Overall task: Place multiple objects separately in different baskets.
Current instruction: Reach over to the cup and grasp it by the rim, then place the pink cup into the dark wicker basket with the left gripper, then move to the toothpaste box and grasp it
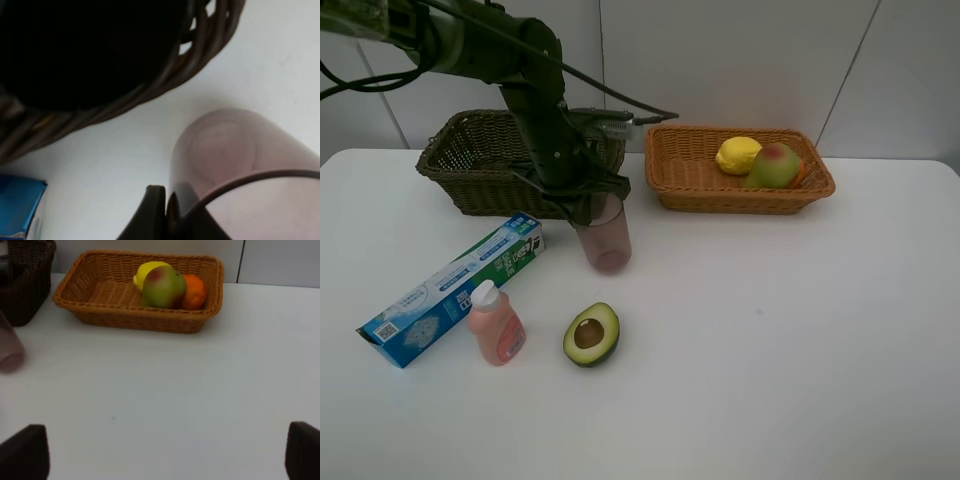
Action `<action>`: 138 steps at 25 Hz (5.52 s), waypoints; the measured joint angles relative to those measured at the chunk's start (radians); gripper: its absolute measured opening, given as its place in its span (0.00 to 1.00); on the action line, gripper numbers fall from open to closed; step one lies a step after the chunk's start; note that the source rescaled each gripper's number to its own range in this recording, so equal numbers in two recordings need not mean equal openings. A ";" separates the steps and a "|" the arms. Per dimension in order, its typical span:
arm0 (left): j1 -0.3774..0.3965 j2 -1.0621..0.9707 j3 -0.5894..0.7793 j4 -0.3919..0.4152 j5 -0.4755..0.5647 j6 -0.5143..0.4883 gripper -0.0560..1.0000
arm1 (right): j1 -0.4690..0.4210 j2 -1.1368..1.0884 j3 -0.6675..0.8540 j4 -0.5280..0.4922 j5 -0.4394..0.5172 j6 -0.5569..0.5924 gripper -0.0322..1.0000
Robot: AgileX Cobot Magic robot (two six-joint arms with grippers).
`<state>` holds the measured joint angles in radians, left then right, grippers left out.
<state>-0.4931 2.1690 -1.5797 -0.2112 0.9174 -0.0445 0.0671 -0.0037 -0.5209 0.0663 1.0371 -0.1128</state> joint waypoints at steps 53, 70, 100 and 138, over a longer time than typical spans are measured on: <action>0.268 -0.200 -0.259 0.349 0.197 0.158 0.05 | 0.000 0.000 0.000 0.000 0.000 0.000 1.00; 0.322 -0.008 -0.259 0.356 0.006 0.183 0.05 | 0.000 0.000 0.000 0.000 0.000 0.000 1.00; 0.352 0.050 -0.259 0.305 -0.087 0.283 0.64 | 0.000 0.000 0.000 0.000 0.000 0.000 1.00; 0.355 -0.167 -0.259 0.183 0.181 0.306 1.00 | 0.000 0.000 0.000 0.000 0.000 0.000 1.00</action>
<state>-0.1381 2.0018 -1.8384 -0.0284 1.0987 0.2611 0.0667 -0.0037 -0.5209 0.0663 1.0371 -0.1128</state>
